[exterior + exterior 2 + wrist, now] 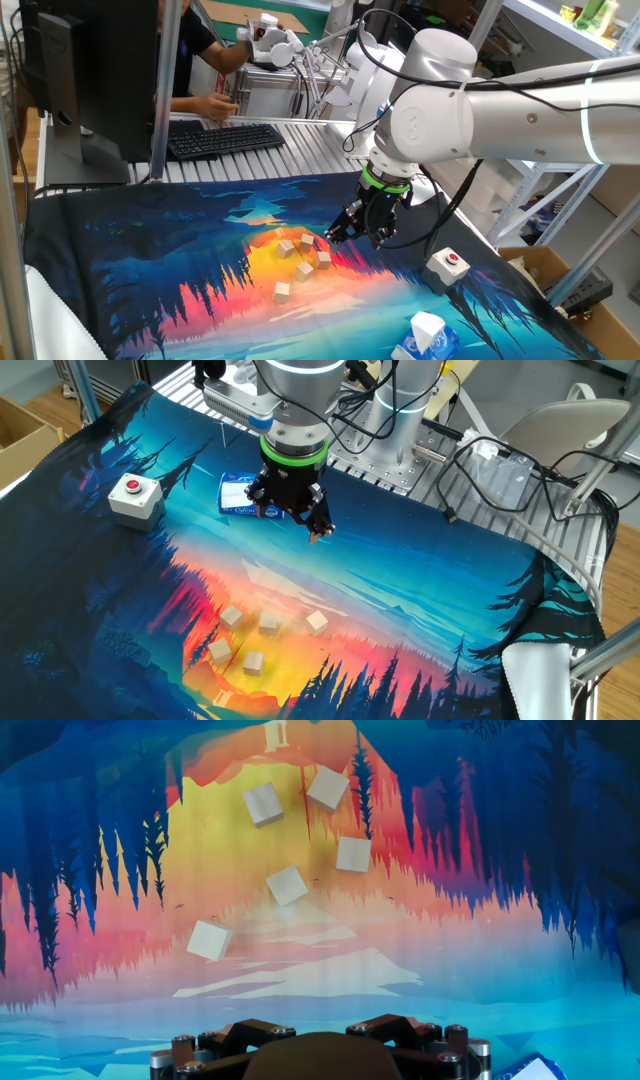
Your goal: Stack the blocks in a vertical line of five
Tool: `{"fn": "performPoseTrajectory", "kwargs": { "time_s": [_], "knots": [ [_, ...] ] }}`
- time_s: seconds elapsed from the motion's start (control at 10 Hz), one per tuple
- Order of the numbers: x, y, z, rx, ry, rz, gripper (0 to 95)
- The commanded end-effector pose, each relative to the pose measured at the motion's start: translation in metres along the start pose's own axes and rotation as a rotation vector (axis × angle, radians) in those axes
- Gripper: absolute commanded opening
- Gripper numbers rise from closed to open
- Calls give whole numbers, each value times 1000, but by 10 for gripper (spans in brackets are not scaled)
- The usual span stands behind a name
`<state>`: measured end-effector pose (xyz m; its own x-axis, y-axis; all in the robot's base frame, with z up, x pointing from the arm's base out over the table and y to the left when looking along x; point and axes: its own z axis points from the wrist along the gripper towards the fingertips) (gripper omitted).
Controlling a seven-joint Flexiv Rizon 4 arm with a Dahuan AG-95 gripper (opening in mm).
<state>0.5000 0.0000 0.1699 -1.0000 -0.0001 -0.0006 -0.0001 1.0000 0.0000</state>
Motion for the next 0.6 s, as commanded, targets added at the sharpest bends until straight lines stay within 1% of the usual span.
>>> {"fn": "performPoseTrajectory", "kwargs": {
  "time_s": [0.1, 0.6],
  "knots": [
    [0, 0, 0, 73, 25, -119, 0],
    [0, 0, 0, 73, 26, -116, 0]
  ]
}}
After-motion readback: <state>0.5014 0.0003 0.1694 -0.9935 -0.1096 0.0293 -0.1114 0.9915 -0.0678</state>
